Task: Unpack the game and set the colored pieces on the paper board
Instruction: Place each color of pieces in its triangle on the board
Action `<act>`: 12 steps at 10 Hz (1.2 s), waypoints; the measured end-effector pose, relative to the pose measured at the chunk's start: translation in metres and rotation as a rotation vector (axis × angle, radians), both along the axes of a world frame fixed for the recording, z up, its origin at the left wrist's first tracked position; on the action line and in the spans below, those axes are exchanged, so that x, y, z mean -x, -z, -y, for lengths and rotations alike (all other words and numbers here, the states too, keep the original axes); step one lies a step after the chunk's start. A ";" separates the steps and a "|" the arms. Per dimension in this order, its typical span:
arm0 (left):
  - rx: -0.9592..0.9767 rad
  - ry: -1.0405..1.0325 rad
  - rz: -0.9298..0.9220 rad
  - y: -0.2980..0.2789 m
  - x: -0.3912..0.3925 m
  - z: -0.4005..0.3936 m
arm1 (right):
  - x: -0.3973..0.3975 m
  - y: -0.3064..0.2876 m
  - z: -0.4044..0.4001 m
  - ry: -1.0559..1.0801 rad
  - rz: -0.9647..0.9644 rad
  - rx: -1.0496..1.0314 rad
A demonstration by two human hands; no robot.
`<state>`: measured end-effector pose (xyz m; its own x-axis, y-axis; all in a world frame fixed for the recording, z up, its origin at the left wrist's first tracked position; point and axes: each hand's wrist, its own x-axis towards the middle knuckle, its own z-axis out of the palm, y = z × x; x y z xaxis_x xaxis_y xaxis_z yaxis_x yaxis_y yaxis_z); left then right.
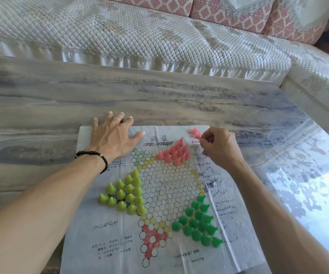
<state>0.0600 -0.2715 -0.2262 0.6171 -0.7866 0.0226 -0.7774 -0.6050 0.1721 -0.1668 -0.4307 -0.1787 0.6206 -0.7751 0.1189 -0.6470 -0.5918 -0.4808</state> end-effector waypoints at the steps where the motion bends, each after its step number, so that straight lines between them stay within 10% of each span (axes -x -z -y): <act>1: 0.006 0.002 -0.004 0.000 0.000 0.000 | 0.009 -0.012 -0.003 -0.024 0.004 0.025; 3: 0.005 0.001 0.000 -0.001 0.000 0.000 | 0.013 -0.016 -0.010 -0.241 -0.285 0.090; 12: 0.014 0.006 0.002 0.000 0.000 -0.001 | 0.012 -0.007 -0.033 -0.246 -0.164 -0.036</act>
<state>0.0600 -0.2709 -0.2260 0.6126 -0.7896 0.0353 -0.7812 -0.5981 0.1790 -0.1783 -0.3980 -0.1715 0.7992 -0.6006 -0.0228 -0.5566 -0.7253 -0.4052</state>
